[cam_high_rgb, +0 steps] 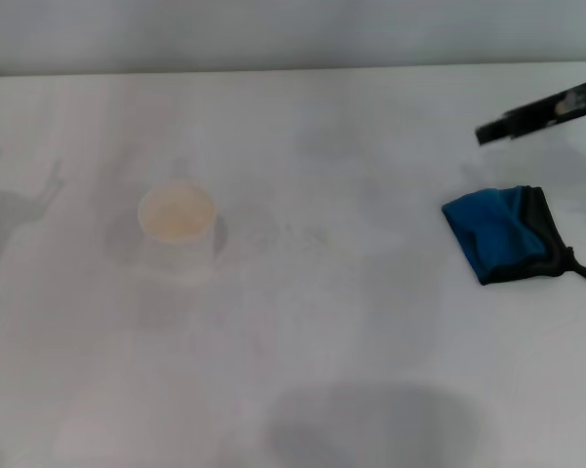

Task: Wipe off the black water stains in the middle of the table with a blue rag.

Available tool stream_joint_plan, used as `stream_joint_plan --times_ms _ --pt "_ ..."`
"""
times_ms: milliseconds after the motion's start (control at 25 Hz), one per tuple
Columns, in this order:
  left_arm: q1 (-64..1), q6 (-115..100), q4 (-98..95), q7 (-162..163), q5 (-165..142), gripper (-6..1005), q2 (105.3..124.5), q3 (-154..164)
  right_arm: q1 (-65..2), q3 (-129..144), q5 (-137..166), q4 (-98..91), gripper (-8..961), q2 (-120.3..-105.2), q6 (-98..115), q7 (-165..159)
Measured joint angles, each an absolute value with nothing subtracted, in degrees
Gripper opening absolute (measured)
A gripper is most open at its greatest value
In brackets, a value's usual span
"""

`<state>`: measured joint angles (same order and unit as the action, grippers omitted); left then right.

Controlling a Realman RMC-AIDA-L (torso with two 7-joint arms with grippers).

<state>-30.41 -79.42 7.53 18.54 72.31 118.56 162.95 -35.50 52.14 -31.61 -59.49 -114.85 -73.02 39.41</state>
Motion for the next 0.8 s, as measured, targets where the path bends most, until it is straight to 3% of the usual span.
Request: stream_joint_plan --times_ms 400,800 --pt "-31.22 -76.24 7.19 18.65 78.74 891 118.81 162.95 -28.37 31.99 -56.98 -53.18 438 -114.24 -63.09 69.25" --pt "-32.45 -71.74 4.92 17.68 85.49 891 119.00 162.95 -22.81 22.35 -91.15 -29.32 436 -111.25 -59.14 109.72"
